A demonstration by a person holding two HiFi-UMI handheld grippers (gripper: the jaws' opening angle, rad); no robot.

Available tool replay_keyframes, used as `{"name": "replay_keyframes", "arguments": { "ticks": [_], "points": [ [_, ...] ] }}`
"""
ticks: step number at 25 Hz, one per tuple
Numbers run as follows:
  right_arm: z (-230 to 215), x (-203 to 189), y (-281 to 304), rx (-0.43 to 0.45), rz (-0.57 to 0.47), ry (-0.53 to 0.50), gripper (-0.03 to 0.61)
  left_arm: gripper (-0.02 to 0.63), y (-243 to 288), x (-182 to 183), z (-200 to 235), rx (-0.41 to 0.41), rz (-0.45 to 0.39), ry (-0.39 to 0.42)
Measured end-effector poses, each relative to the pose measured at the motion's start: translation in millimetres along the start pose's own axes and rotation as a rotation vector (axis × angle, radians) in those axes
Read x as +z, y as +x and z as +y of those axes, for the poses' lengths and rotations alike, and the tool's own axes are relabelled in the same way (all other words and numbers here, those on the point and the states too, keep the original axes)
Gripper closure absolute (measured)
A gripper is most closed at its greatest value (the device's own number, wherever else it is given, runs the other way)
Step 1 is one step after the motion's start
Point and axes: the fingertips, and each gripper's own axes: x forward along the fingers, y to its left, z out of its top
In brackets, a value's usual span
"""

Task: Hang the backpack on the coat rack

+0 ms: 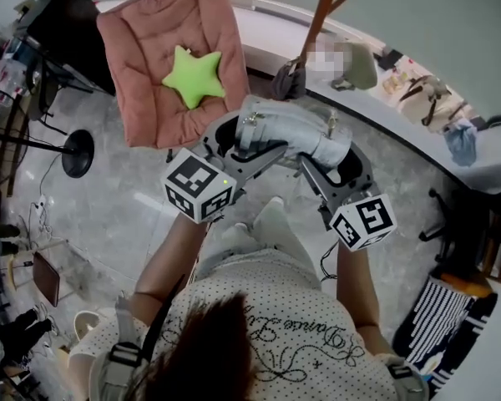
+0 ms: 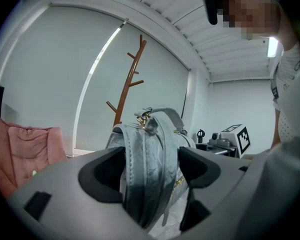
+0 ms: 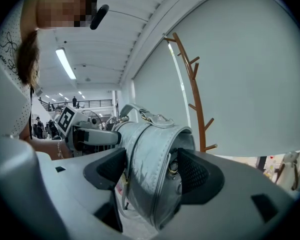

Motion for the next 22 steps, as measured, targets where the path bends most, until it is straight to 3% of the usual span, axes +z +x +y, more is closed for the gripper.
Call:
{"name": "replay_keyframes", "arguments": {
  "ticks": [11,22],
  "points": [
    [-70,4,27,0.097,0.027,0.019,0.239,0.268,61,5,26,0.102,0.023,-0.025],
    [-109,-10,67,0.015,0.088,0.063,0.239,0.268,104,-7,73,0.025,0.09,-0.047]
  ]
}}
